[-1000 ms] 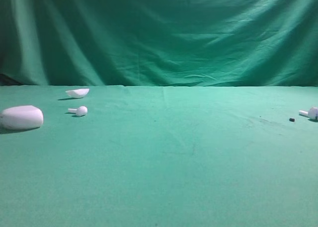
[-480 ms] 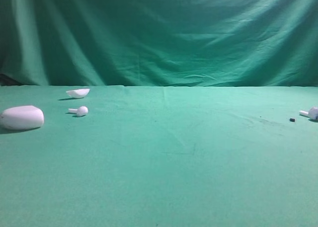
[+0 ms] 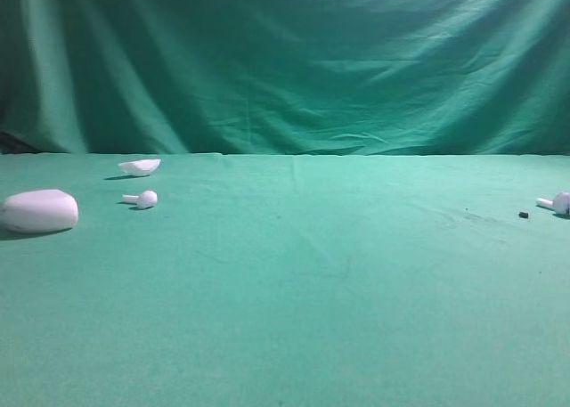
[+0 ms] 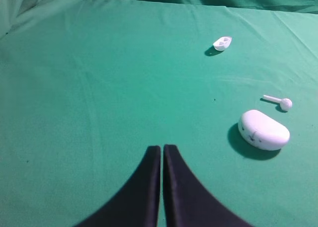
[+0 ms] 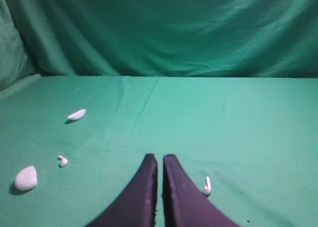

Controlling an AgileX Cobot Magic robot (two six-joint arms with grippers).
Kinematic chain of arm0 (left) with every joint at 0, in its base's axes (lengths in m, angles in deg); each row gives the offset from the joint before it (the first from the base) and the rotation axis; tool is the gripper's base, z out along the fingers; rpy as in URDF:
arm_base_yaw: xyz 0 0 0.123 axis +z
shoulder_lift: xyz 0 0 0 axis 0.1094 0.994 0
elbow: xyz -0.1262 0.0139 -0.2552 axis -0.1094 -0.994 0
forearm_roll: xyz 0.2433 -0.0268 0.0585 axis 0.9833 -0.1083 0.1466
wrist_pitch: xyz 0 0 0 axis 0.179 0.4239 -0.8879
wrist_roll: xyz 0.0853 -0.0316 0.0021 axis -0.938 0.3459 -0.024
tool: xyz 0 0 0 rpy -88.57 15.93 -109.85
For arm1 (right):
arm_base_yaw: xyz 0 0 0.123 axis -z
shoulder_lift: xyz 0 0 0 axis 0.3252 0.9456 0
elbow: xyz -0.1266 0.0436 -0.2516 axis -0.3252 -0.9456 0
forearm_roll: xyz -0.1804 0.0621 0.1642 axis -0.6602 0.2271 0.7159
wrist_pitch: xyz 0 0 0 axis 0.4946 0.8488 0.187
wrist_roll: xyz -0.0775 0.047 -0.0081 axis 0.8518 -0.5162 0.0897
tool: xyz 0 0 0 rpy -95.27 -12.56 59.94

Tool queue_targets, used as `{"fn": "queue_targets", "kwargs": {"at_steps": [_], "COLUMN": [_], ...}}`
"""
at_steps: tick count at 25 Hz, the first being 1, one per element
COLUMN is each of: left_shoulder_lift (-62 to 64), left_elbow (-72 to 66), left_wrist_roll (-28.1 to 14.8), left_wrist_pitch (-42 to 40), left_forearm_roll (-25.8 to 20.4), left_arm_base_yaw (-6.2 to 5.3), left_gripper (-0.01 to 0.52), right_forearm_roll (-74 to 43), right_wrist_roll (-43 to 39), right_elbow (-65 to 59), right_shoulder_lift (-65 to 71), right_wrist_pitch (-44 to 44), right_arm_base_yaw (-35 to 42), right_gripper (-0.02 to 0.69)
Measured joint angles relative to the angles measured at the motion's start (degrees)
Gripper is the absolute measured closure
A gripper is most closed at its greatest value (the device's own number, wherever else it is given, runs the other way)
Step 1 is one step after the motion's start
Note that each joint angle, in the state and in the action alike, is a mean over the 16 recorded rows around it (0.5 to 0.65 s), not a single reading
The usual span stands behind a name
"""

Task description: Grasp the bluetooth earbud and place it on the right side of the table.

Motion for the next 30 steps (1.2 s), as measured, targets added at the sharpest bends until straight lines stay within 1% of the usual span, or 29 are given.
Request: {"fn": "queue_targets", "kwargs": {"at_steps": [6, 11, 15, 22, 26, 30], "left_shoulder_lift": [0.0, 0.0, 0.0, 0.0, 0.0, 0.0], "left_elbow": [0.0, 0.0, 0.0, 0.0, 0.0, 0.0], "left_wrist_roll": [0.0, 0.0, 0.0, 0.0, 0.0, 0.0], "left_wrist_pitch": [0.0, 0.0, 0.0, 0.0, 0.0, 0.0], "left_forearm_roll": [0.0, 0.0, 0.0, 0.0, 0.0, 0.0], "left_arm_base_yaw": [0.0, 0.0, 0.0, 0.0, 0.0, 0.0], "left_gripper": [0.514, 0.514, 0.514, 0.514, 0.514, 0.514], "right_forearm_roll": [0.32, -0.61, -1.47, -1.77, -1.44, -1.07], "right_wrist_roll": [-0.27, -0.31, -0.67, -1.58, -2.09, -2.27], "right_elbow": [-1.58, -5.87, -12.5, -28.45, -35.61, -39.92], "right_shoulder_lift": [-3.85, -6.23, -8.91, -13.43, -14.74, -14.94], "right_wrist_pitch": [-0.89, -4.78, -10.15, -21.45, -25.17, -26.9], "right_arm_base_yaw": [0.06, 1.25, 3.14, 6.7, 8.11, 8.54], "right_gripper": [0.665, 0.665, 0.665, 0.665, 0.665, 0.665]}}
